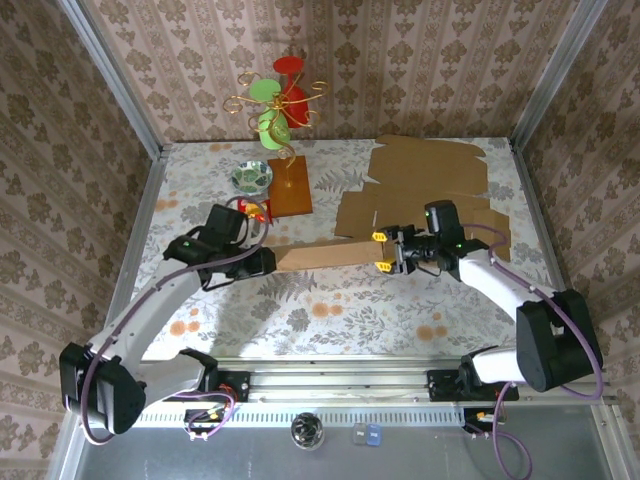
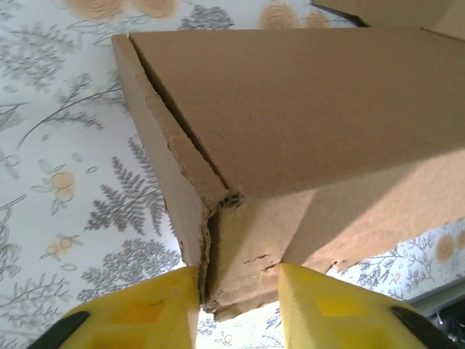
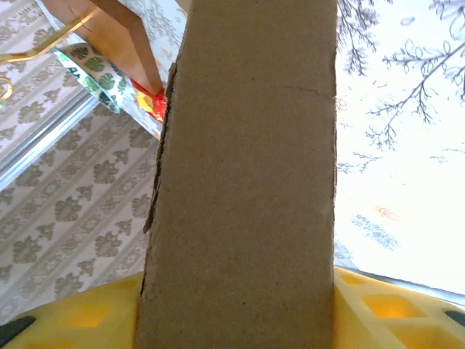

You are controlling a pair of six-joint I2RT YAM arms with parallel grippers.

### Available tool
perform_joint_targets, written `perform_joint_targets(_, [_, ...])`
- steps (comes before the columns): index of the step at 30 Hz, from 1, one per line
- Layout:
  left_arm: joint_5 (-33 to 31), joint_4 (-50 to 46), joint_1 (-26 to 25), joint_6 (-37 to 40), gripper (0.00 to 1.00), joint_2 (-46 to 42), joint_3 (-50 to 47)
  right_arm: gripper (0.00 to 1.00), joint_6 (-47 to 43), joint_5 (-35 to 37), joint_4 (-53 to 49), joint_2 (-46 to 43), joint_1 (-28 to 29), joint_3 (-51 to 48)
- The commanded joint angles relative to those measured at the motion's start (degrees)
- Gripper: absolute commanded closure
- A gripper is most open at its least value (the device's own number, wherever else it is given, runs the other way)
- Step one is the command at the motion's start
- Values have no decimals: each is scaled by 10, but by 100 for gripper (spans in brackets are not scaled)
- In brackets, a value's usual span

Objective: Fold the paper box

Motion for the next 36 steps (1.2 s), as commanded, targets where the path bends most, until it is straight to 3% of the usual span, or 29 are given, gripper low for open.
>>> perform_joint_targets(1, [28, -23, 21, -32, 62, -39, 9, 46, 14, 75, 14, -26, 35, -11])
perform_joint_targets(7, [4, -88, 49, -50, 60, -103, 52, 46, 6, 172, 12, -40, 101, 18])
perform_joint_targets(15, [-77, -94, 60, -34, 62, -132, 149, 46, 18, 261, 111, 47, 211, 65])
perform_joint_targets(22, [-39, -38, 59, -26, 65, -150, 116, 46, 29, 377, 260, 165, 313, 92])
perform_joint_targets(29, [2, 0, 57, -3, 65, -184, 83, 47, 42, 384, 368, 316, 363, 143])
perform_joint_targets(36, [19, 3, 56, 2, 65, -190, 76, 39, 62, 357, 363, 397, 387, 178])
